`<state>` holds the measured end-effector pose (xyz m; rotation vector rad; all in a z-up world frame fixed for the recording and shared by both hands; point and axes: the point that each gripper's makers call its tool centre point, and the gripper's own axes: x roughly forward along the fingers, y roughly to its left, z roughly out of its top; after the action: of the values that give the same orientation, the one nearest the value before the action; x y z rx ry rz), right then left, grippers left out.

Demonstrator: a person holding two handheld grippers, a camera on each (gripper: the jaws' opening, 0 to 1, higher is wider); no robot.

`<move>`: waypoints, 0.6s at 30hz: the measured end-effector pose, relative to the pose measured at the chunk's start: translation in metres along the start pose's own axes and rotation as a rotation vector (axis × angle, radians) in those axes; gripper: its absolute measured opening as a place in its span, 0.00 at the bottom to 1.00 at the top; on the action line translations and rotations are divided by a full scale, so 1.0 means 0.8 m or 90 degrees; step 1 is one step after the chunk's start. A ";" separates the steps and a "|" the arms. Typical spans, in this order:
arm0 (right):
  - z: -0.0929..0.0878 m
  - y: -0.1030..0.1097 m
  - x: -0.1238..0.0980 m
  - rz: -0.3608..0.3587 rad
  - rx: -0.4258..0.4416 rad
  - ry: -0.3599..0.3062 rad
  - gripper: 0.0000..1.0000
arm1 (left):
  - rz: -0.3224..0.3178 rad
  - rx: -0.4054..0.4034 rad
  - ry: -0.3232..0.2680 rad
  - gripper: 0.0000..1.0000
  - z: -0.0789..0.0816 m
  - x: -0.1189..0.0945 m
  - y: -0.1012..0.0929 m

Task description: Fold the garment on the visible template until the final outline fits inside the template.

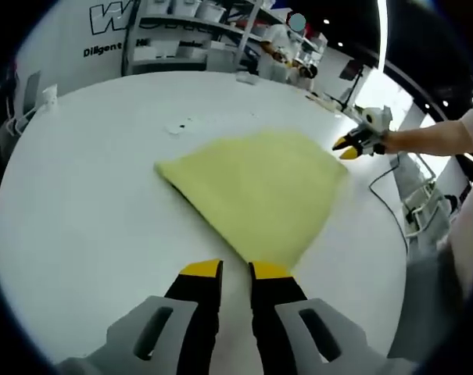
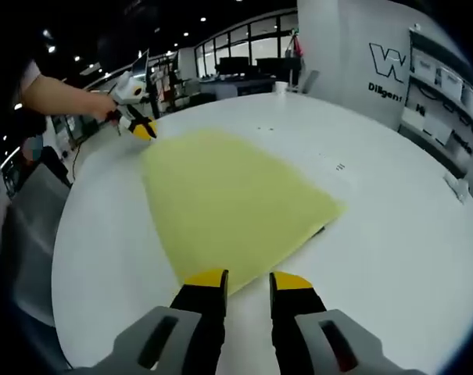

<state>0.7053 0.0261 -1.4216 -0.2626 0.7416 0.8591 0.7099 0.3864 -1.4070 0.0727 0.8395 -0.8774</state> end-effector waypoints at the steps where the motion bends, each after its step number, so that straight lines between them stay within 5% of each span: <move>1: -0.003 0.004 -0.001 0.002 0.004 -0.001 0.18 | 0.003 0.004 0.000 0.14 -0.004 0.000 -0.002; 12: -0.032 0.043 -0.001 0.028 0.022 0.001 0.19 | 0.019 -0.038 -0.014 0.17 -0.035 0.000 -0.016; 18: -0.033 0.049 0.003 0.041 -0.007 -0.005 0.11 | 0.020 -0.038 0.008 0.16 -0.052 0.008 -0.020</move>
<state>0.6636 0.0397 -1.4392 -0.2466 0.7416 0.9249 0.6755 0.3874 -1.4356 0.0385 0.8734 -0.8222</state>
